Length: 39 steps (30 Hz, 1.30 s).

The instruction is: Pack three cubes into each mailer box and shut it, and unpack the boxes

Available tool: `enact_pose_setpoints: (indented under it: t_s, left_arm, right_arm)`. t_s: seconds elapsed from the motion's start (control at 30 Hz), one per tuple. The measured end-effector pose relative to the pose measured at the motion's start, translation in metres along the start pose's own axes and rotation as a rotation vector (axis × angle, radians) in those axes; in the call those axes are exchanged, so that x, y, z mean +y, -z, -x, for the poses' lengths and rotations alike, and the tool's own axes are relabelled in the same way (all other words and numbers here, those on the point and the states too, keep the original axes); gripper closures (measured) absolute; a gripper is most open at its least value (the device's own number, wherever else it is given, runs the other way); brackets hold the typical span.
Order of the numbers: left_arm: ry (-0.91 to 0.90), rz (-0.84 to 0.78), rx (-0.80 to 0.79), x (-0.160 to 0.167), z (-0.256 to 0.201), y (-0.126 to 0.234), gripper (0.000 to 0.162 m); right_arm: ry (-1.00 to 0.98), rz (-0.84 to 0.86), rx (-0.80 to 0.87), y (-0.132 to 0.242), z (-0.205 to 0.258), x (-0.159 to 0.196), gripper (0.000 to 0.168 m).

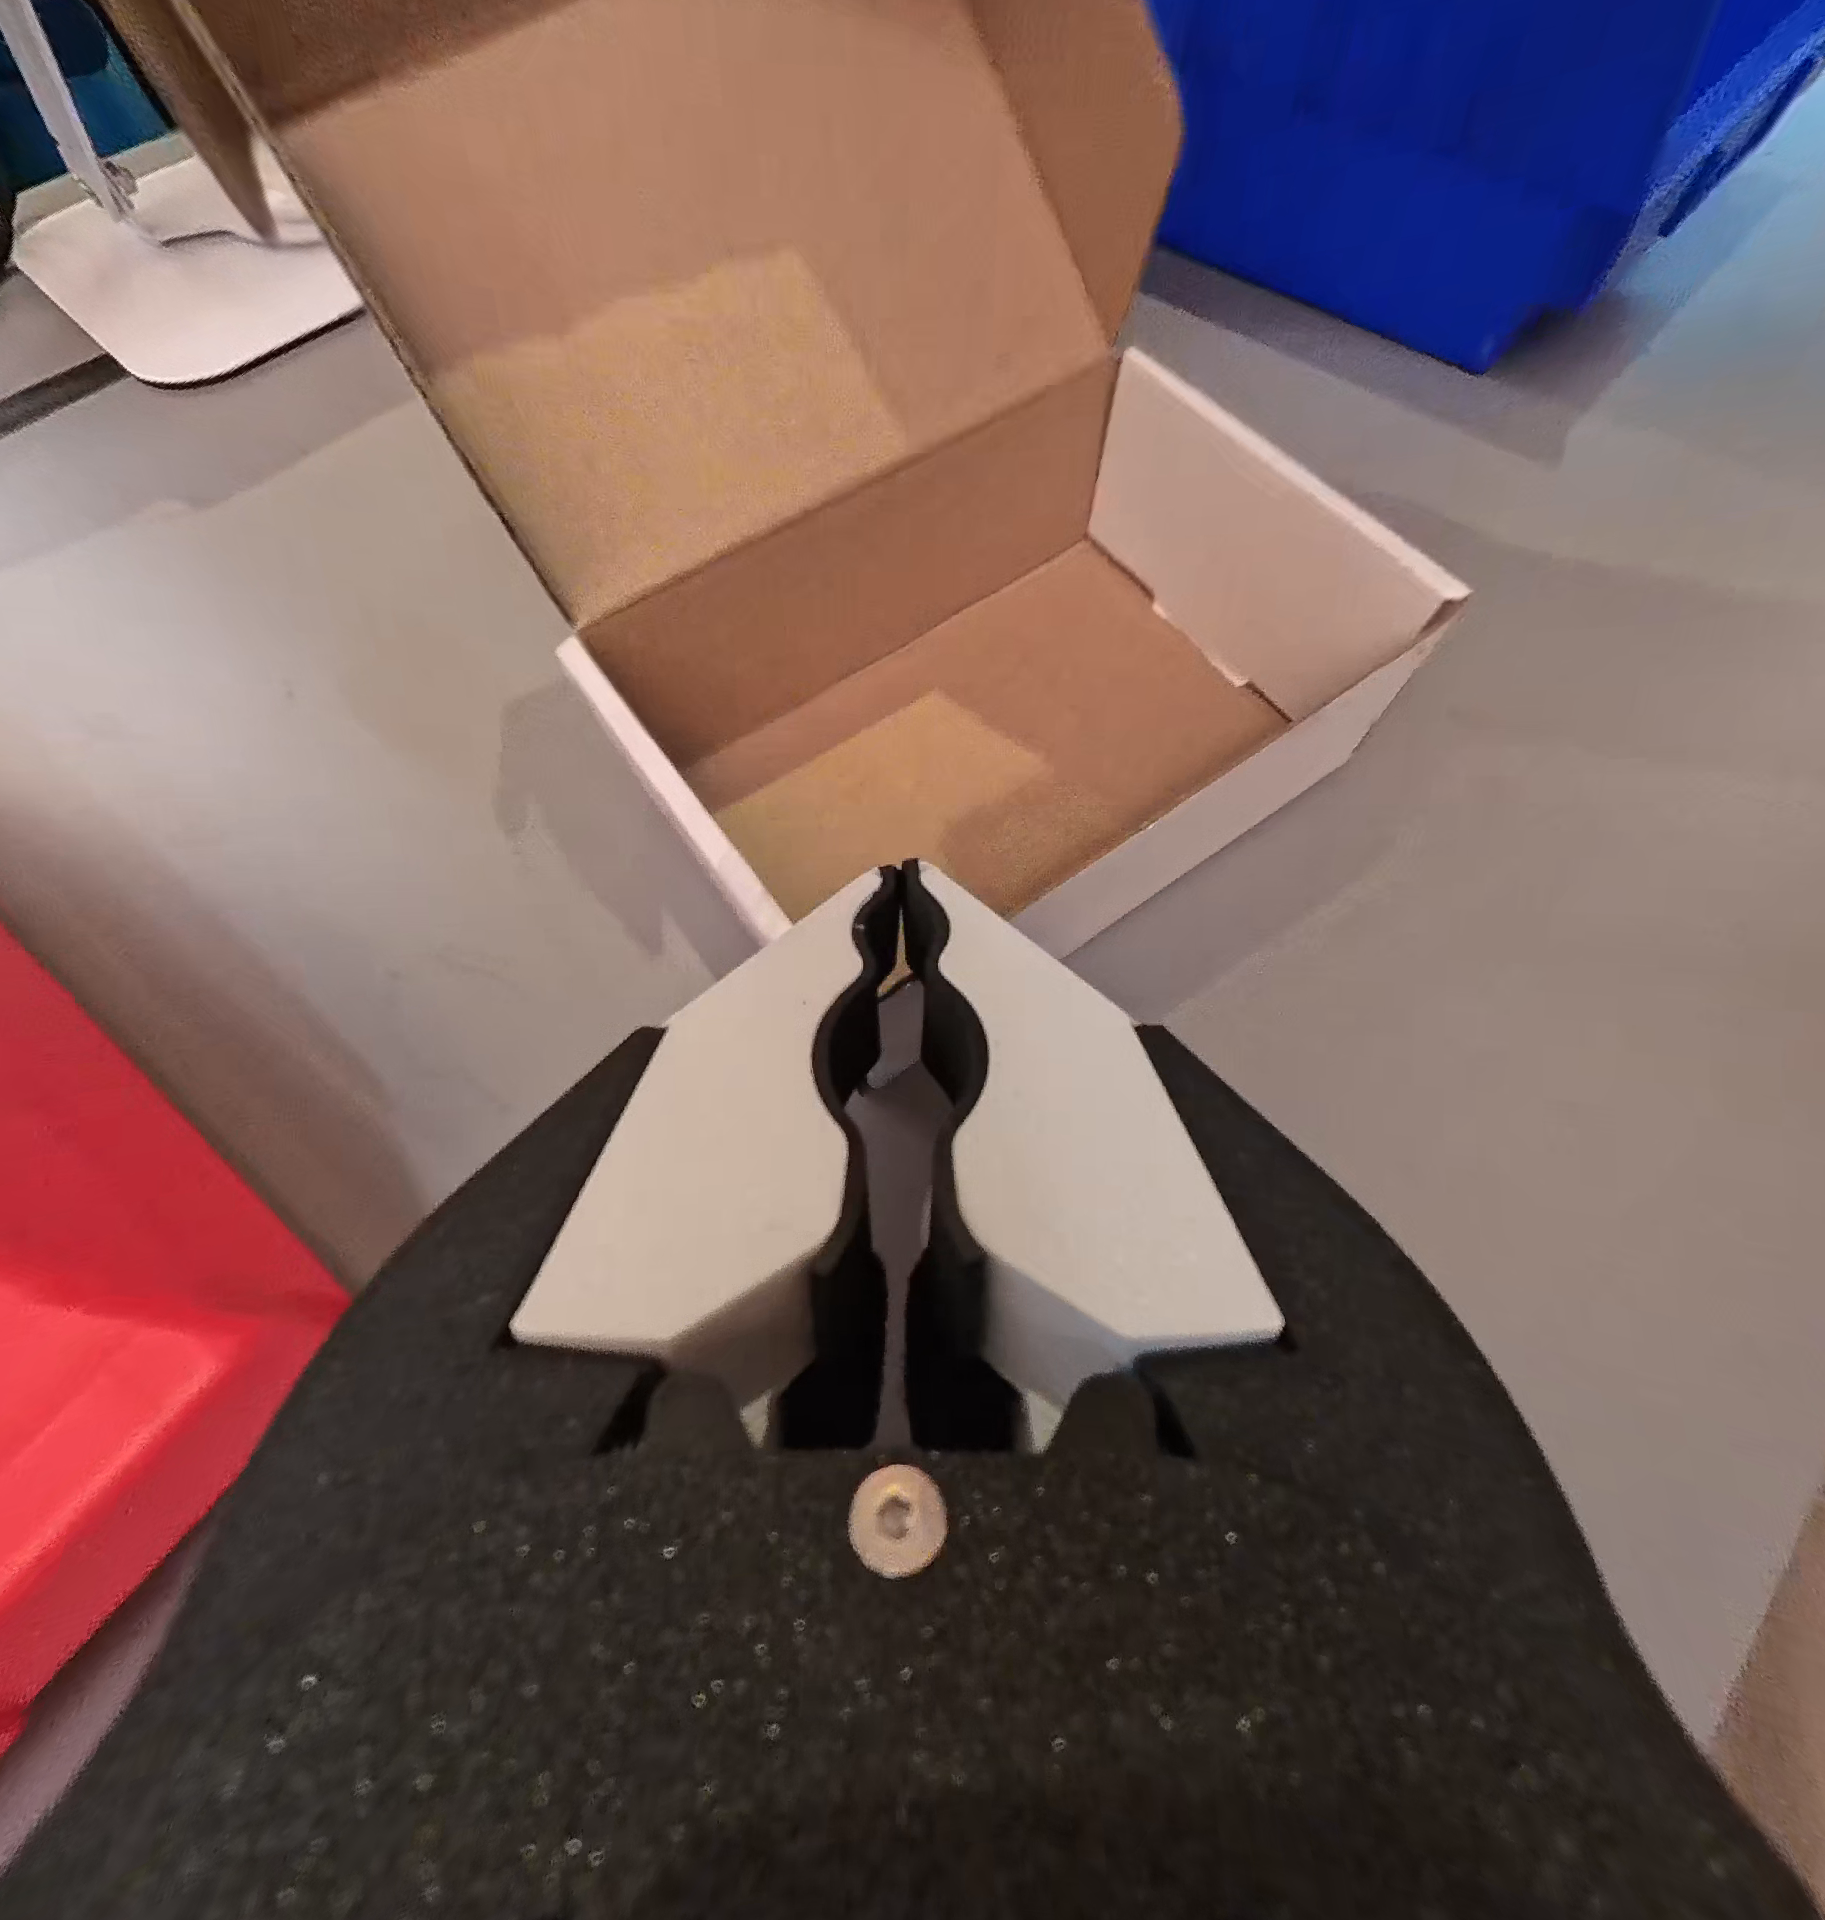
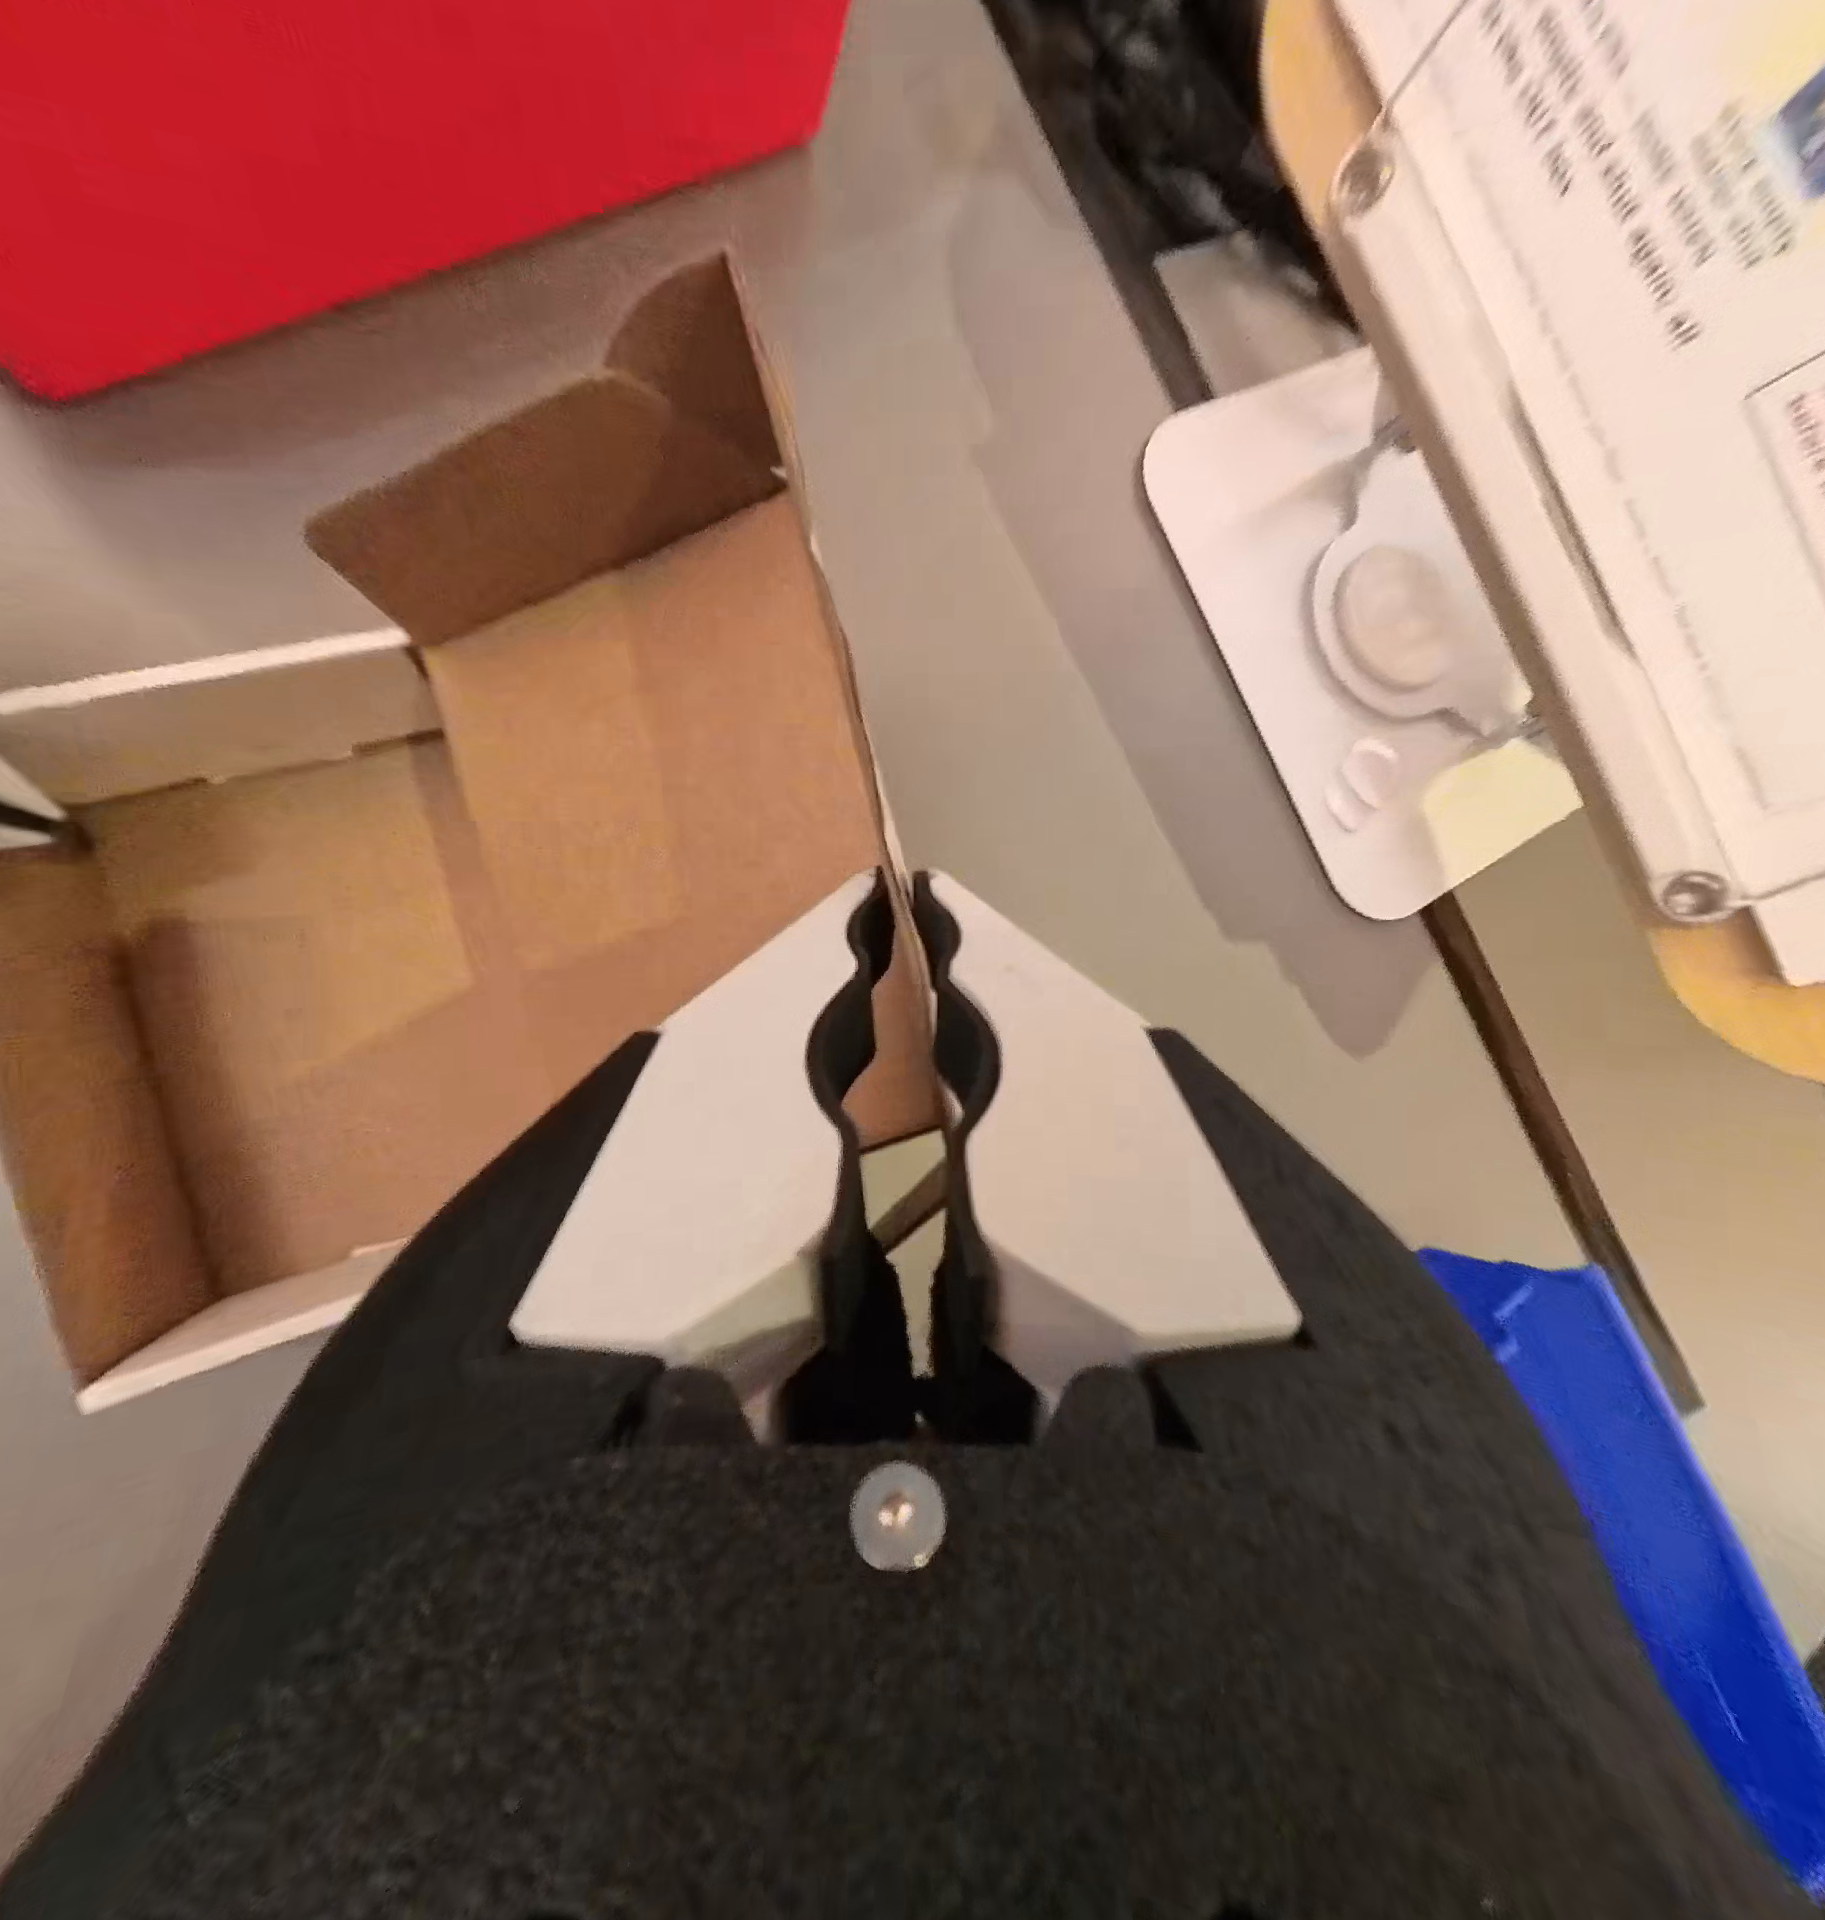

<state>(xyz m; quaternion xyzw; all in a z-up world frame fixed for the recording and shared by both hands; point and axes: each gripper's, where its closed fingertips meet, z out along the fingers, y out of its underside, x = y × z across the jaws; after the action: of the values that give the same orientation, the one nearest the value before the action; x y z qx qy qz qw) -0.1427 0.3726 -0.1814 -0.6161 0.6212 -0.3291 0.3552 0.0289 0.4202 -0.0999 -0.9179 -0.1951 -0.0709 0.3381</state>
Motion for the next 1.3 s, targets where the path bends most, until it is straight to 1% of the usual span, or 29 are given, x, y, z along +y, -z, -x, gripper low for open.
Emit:
enact_pose_setpoints:
  t_s: [0.03,0.1,0.17,0.23,0.3,0.43,0.53,0.6,0.67,0.7,0.73,0.77,0.8,0.83,0.87,0.9,0.93,0.97,1.03,1.07,1.1,1.13,1.2,1.27,1.3]
  left_arm:
    - [-0.003,0.002,-0.007,0.0,0.001,0.0,0.162]
    - [-0.003,0.01,-0.02,0.0,0.004,-0.001,0.162]
    - [0.004,0.01,-0.018,0.001,0.006,-0.002,0.162]
    - [0.007,0.01,-0.018,0.002,0.006,-0.003,0.162]
    - [0.007,0.011,-0.023,0.003,0.008,-0.004,0.162]
    - [0.013,0.014,-0.035,0.003,0.009,-0.005,0.162]
    - [0.027,0.02,-0.07,0.001,0.012,-0.009,0.162]
    - [0.052,0.027,-0.114,-0.003,0.02,-0.016,0.162]
    - [0.075,0.038,-0.151,-0.006,0.028,-0.023,0.162]
    - [0.078,0.042,-0.163,-0.007,0.031,-0.026,0.162]
    - [0.078,0.046,-0.171,-0.008,0.033,-0.028,0.162]
    - [0.081,0.047,-0.175,-0.009,0.034,-0.029,0.162]
    - [0.089,0.042,-0.176,-0.009,0.035,-0.029,0.162]
    - [0.095,0.038,-0.177,-0.009,0.035,-0.029,0.162]
    - [0.095,0.039,-0.179,-0.009,0.035,-0.03,0.162]
    - [0.093,0.043,-0.182,-0.009,0.036,-0.03,0.162]
    - [0.095,0.05,-0.187,-0.009,0.036,-0.03,0.162]
    - [0.102,0.053,-0.184,-0.009,0.036,-0.031,0.162]
    - [0.125,0.05,-0.163,-0.009,0.032,-0.033,0.162]
    - [0.13,0.046,-0.157,-0.01,0.032,-0.033,0.162]
    - [0.128,0.047,-0.153,-0.01,0.031,-0.033,0.162]
    - [0.129,0.051,-0.149,-0.01,0.032,-0.033,0.162]
    - [0.146,0.053,-0.136,-0.01,0.031,-0.034,0.162]
    - [0.16,0.053,-0.12,-0.011,0.029,-0.036,0.162]
    - [0.158,0.055,-0.117,-0.011,0.029,-0.036,0.162]
  right_arm:
    - [-0.006,0.045,-0.018,-0.013,-0.004,0.006,0.165]
    - [-0.015,0.123,-0.08,-0.025,-0.005,0.016,0.165]
    - [-0.015,0.171,-0.134,-0.031,-0.003,0.023,0.166]
    - [0.019,0.214,-0.158,-0.036,0.0,0.033,0.167]
    - [0.013,0.252,-0.193,-0.039,0.003,0.043,0.167]
    - [-0.08,0.226,-0.281,-0.047,0.002,0.047,0.166]
    - [-0.169,0.177,-0.322,-0.051,-0.01,0.032,0.165]
    - [-0.178,0.135,-0.312,-0.049,-0.02,0.017,0.149]
    - [-0.192,0.092,-0.284,-0.031,-0.03,0.0,0.133]
    - [-0.218,0.05,-0.267,-0.013,-0.034,-0.011,0.112]
    - [-0.231,-0.028,-0.228,0.011,-0.037,-0.023,0.097]
    - [-0.221,-0.134,-0.16,0.042,-0.039,-0.035,0.087]
    - [-0.215,-0.24,-0.096,0.074,-0.036,-0.041,0.084]
    - [-0.224,-0.331,-0.064,0.103,-0.025,-0.04,0.084]
    - [-0.251,-0.396,-0.064,0.122,-0.006,-0.032,0.083]
    - [-0.284,-0.428,-0.102,0.128,0.02,-0.018,0.079]
    - [-0.323,-0.421,-0.159,0.121,0.051,0.001,0.07]
    - [-0.361,-0.39,-0.199,0.106,0.079,0.023,0.064]
    - [-0.449,-0.346,-0.197,0.07,0.11,0.064,0.061]
    - [-0.5,-0.354,-0.213,0.054,0.118,0.076,0.061]
    - [-0.514,-0.359,-0.227,0.041,0.124,0.081,0.051]
    - [-0.491,-0.347,-0.231,0.032,0.126,0.082,0.045]
    - [-0.364,-0.338,-0.182,0.021,0.124,0.075,0.041]
    - [-0.246,-0.303,-0.069,0.001,0.112,0.079,0.036]
    - [-0.224,-0.287,-0.075,-0.008,0.114,0.08,0.036]
